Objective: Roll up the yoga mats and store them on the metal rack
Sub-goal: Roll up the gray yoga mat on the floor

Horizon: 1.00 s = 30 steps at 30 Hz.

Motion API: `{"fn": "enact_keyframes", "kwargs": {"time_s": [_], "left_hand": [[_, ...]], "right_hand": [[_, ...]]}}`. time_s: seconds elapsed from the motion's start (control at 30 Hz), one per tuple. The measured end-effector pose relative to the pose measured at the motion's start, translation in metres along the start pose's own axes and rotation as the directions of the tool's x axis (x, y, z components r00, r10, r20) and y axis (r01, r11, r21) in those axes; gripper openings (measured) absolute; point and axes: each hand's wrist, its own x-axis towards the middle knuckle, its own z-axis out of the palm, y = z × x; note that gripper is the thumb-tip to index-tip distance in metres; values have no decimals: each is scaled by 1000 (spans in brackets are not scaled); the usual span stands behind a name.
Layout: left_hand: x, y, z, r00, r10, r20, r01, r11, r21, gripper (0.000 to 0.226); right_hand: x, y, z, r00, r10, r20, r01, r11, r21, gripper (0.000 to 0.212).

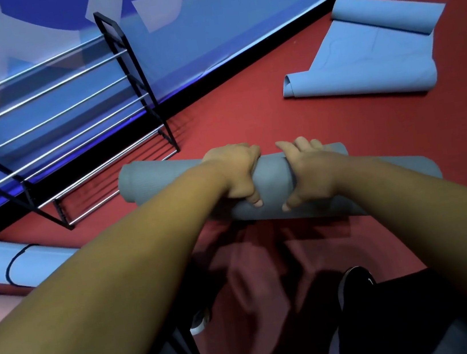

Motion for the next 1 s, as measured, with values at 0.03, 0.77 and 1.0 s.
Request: {"fn": "enact_keyframes", "kwargs": {"time_s": [0.03, 0.77, 1.0], "left_hand": [[0, -3, -3, 1000, -9, 27, 10, 999, -34, 78], [-10, 8, 12, 999, 27, -24, -22, 984, 176, 97], [-10, -10, 0, 989, -48, 138, 50, 999, -12, 80]], "right_hand": [[-1, -2, 2, 1000, -3, -19, 2, 1000, -30, 154], [11, 6, -9, 984, -2, 176, -47, 961, 273, 79], [5, -9, -10, 982, 33, 185, -47, 997, 68, 139]]}}
